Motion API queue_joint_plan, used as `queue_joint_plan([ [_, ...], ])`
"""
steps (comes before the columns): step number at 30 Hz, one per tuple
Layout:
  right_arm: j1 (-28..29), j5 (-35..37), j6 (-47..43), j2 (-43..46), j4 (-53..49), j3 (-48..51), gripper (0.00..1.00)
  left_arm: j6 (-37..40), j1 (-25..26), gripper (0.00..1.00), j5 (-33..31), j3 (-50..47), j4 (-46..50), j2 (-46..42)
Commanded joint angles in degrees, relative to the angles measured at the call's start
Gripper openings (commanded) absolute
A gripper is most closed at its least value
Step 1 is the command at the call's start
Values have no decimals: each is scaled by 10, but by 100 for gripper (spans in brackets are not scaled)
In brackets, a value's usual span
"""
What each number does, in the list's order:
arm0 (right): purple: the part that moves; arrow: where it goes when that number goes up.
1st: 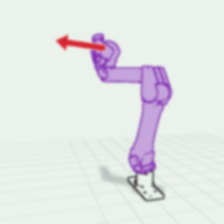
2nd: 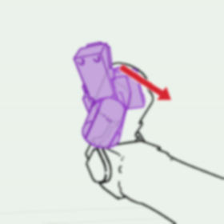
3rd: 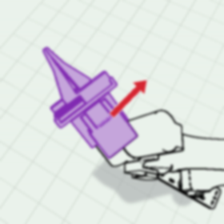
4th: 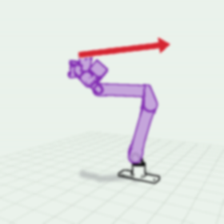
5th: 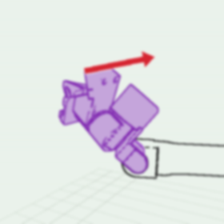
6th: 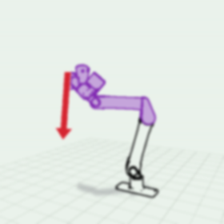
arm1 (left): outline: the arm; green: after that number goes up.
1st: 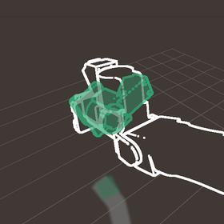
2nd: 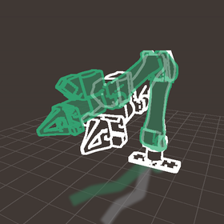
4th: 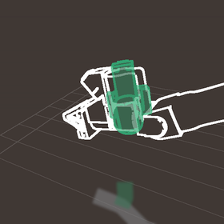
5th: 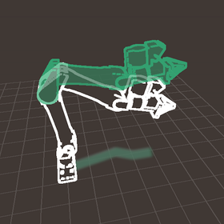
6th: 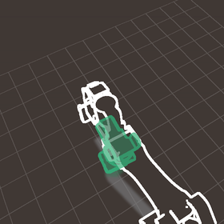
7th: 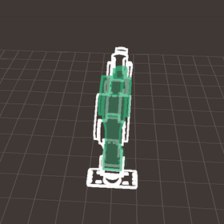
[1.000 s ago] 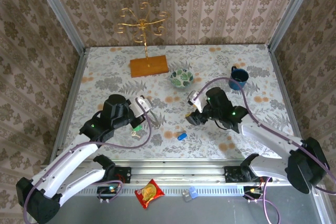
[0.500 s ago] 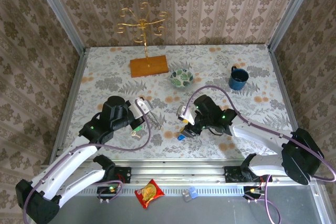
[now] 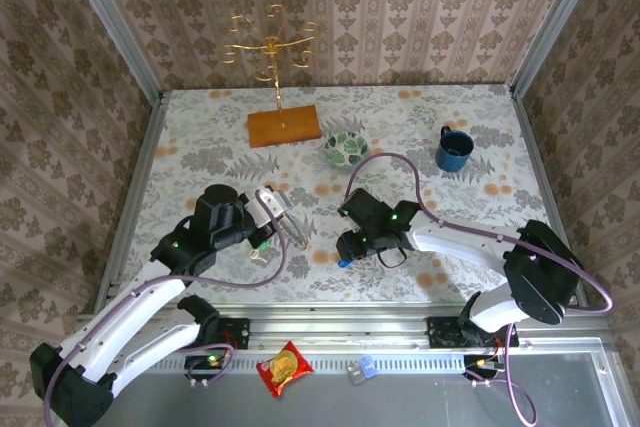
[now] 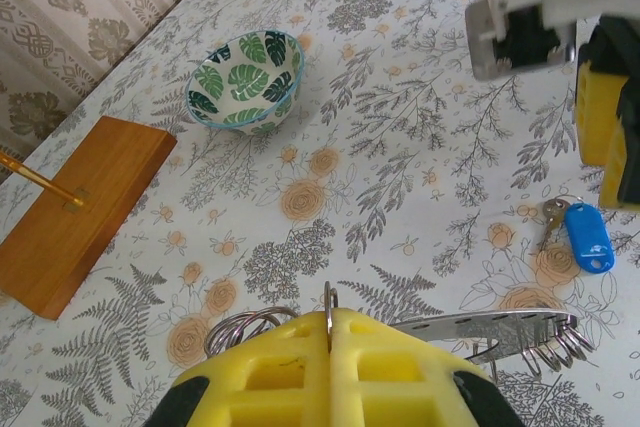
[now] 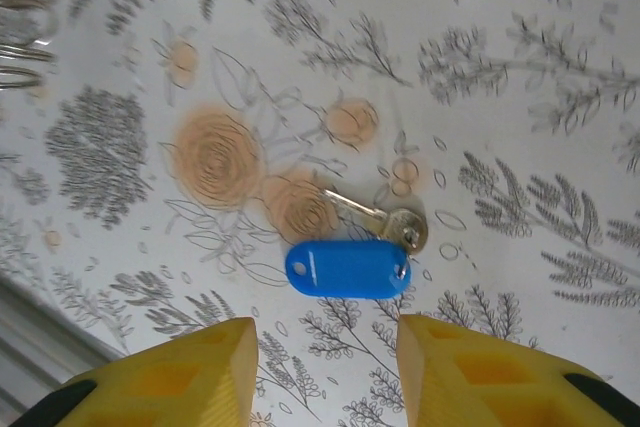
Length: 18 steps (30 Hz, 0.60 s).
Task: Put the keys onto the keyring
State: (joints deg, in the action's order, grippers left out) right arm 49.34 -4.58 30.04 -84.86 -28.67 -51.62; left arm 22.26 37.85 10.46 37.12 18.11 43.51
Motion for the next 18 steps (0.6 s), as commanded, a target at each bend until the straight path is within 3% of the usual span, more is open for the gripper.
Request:
queue_joint_plan([
  [1, 4, 34, 53, -22, -9, -2, 43, -16, 2, 0, 13, -3, -30, -11],
  [18, 19, 82, 55, -83, 6, -14, 31, -20, 2, 0, 18, -1, -34, 0],
])
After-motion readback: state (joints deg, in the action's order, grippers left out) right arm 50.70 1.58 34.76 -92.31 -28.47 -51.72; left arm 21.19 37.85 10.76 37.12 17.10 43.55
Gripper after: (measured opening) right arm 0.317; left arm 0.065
